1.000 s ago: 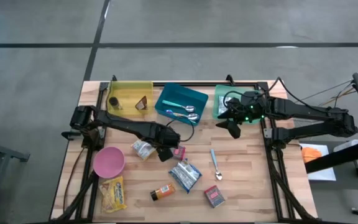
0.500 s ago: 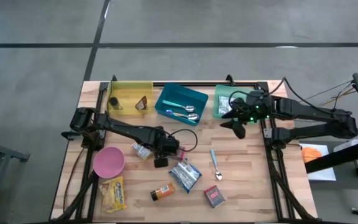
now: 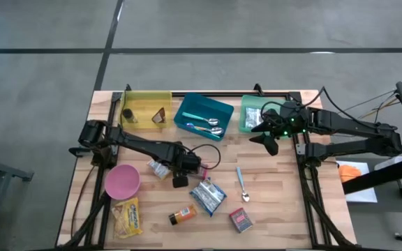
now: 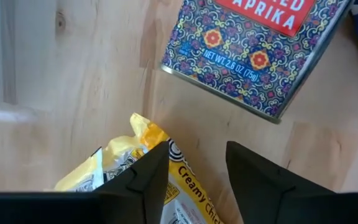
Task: Pick & Place Food Item
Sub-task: Put the yellow noodle pack into the green bin
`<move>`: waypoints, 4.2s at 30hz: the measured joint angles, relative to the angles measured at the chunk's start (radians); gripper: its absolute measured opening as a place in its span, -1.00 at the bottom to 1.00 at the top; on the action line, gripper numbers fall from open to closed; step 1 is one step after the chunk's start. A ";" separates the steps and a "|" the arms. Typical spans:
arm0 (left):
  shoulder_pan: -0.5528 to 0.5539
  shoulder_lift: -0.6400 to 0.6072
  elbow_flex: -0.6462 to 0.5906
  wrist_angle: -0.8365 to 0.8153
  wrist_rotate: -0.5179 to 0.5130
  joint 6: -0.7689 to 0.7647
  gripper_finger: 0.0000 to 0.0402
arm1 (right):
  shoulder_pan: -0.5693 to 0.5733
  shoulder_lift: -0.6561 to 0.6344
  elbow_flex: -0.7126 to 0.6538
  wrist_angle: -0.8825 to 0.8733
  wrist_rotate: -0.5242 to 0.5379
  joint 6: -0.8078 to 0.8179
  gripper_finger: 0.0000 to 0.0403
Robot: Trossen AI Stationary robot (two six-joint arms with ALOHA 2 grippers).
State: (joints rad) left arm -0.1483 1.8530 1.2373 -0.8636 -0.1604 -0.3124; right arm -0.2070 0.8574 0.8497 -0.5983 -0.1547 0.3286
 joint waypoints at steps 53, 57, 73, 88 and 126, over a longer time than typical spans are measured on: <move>0.013 -0.003 -0.082 0.058 -0.062 -0.055 -0.98 | 0.000 0.000 0.000 -0.034 -0.002 0.003 0.10; 0.013 -0.005 -0.005 -0.012 -0.060 -0.055 -0.99 | 0.000 0.000 0.000 -0.034 -0.002 -0.002 0.10; 0.014 -0.165 0.183 -0.127 -0.035 -0.108 -1.00 | 0.000 -0.018 0.000 0.030 -0.112 -0.176 0.10; 0.101 -0.407 0.179 0.407 0.089 -0.190 -1.00 | 0.000 0.068 0.001 0.527 -0.294 -0.182 0.10; 0.118 -0.402 0.163 0.599 0.243 -0.160 -1.00 | 0.092 0.385 0.251 0.481 -0.227 -0.520 0.10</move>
State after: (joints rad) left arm -0.0299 1.4509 1.3998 -0.2644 0.0830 -0.4721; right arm -0.1147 1.2426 1.1005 -0.1169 -0.3820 -0.1917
